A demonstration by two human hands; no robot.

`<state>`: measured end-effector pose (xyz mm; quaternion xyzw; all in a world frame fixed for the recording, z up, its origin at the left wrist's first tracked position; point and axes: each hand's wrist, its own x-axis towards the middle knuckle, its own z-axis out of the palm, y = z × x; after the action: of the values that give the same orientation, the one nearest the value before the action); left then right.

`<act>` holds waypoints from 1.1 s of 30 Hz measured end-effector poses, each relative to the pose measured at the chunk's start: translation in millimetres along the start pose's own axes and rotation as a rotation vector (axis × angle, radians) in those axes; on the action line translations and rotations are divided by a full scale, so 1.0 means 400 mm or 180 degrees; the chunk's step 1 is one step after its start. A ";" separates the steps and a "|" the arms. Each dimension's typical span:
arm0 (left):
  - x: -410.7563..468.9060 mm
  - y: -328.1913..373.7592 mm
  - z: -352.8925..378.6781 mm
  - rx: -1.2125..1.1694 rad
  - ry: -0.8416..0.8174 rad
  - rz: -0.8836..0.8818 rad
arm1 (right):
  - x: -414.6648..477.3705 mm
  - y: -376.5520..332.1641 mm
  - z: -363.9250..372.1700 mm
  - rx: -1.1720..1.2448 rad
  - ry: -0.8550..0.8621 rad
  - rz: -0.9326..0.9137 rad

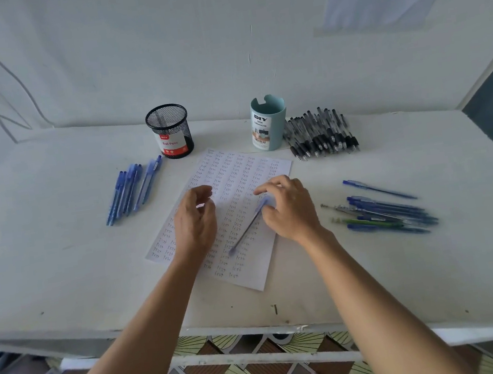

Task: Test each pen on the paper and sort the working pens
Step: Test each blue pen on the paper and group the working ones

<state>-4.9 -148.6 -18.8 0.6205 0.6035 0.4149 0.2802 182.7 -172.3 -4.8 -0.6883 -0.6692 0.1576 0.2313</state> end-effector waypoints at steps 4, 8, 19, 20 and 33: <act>0.004 -0.004 0.006 0.0022 -0.0004 -0.0072 | -0.018 0.035 0.013 0.0106 -0.0170 -0.0211; 0.004 -0.006 0.002 -0.0090 0.0062 -0.0101 | -0.015 0.058 0.035 -0.0081 -0.0105 -0.0443; -0.012 0.008 -0.019 -0.0806 0.0176 0.0053 | -0.020 0.003 0.006 0.1882 0.0189 -0.0182; -0.018 0.017 -0.020 -0.0747 0.0218 0.0208 | -0.024 -0.012 0.005 0.1959 0.0127 -0.0226; 0.021 0.107 0.001 -0.0436 -0.0600 0.0430 | -0.024 -0.033 0.003 0.1898 -0.0194 -0.0153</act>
<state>16.9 -145.3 19.0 0.6755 0.5016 0.4129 0.3487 170.4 -181.9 0.1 -0.5689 -0.6162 0.3622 0.4067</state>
